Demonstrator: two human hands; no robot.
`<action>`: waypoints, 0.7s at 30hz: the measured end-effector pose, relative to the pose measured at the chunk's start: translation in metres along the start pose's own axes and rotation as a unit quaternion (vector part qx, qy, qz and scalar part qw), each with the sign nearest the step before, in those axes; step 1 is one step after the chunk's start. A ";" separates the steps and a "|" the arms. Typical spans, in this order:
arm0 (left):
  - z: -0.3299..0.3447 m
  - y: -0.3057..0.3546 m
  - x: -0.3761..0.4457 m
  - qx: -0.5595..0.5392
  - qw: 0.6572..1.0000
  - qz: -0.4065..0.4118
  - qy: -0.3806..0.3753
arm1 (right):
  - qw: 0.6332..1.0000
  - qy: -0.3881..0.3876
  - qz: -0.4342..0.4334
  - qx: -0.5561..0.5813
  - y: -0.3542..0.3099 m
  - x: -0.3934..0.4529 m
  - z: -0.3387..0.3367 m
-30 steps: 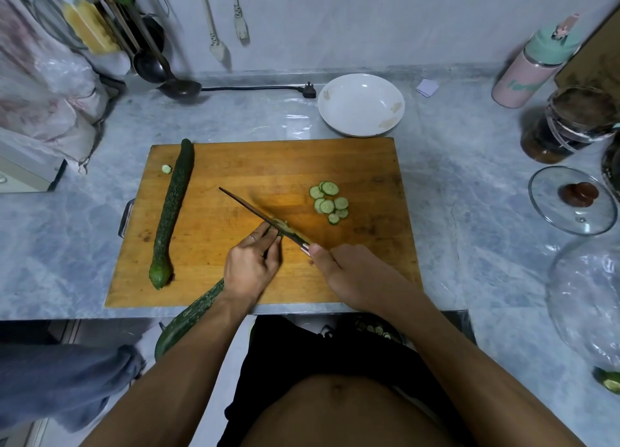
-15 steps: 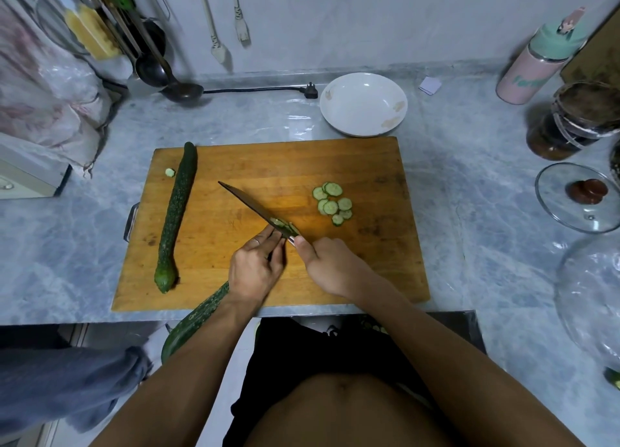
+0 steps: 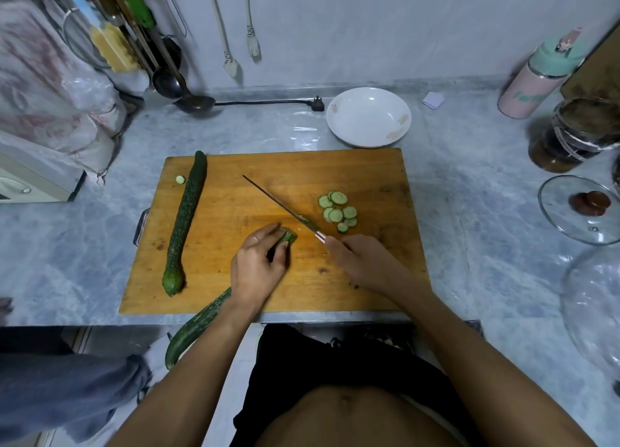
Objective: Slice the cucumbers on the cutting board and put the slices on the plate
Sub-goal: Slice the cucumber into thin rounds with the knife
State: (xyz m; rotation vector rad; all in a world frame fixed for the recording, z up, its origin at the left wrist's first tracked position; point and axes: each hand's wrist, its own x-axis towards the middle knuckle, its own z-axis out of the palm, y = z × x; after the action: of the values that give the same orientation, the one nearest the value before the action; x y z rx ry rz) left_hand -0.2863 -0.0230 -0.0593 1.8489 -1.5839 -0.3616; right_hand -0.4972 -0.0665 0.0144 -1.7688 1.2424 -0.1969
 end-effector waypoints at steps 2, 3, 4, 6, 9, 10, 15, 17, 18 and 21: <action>-0.009 0.006 0.003 -0.036 0.998 0.019 0.054 | 0.999 0.018 -0.014 -0.047 0.008 -0.004 -0.007; -0.013 0.012 0.005 -0.046 0.993 0.045 0.096 | 0.997 0.030 -0.013 -0.072 0.012 -0.005 -0.010; -0.018 0.020 0.006 -0.050 0.987 0.082 0.131 | 0.994 0.040 -0.016 -0.097 0.015 -0.006 -0.013; -0.026 0.037 0.012 -0.049 0.973 0.172 0.145 | 0.987 0.052 -0.026 -0.147 0.017 -0.008 -0.017; -0.030 0.054 0.023 -0.014 0.966 0.254 0.041 | 0.974 0.058 -0.044 -0.214 0.017 -0.011 -0.018; -0.029 0.058 0.028 0.008 0.968 0.250 -0.005 | 0.970 0.062 -0.050 -0.231 0.017 -0.012 -0.017; -0.034 0.069 0.053 0.084 0.957 0.185 -0.206 | 0.957 0.065 -0.074 -0.273 0.023 -0.019 -0.012; -0.029 0.070 0.061 0.125 0.936 0.165 -0.285 | 0.957 0.062 -0.076 -0.274 0.024 -0.022 -0.009; -0.025 0.069 0.066 0.141 0.922 0.150 -0.327 | 0.957 0.061 -0.075 -0.272 0.023 -0.022 -0.008; -0.018 0.069 0.075 0.166 0.896 0.105 -0.399 | 0.958 0.060 -0.067 -0.273 0.023 -0.025 -0.007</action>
State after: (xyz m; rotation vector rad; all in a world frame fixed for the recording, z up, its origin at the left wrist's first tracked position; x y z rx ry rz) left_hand -0.3113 -0.0919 0.0140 1.8474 -2.5047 -0.8767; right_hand -0.5281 -0.0514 0.0099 -2.3497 1.3496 -0.0355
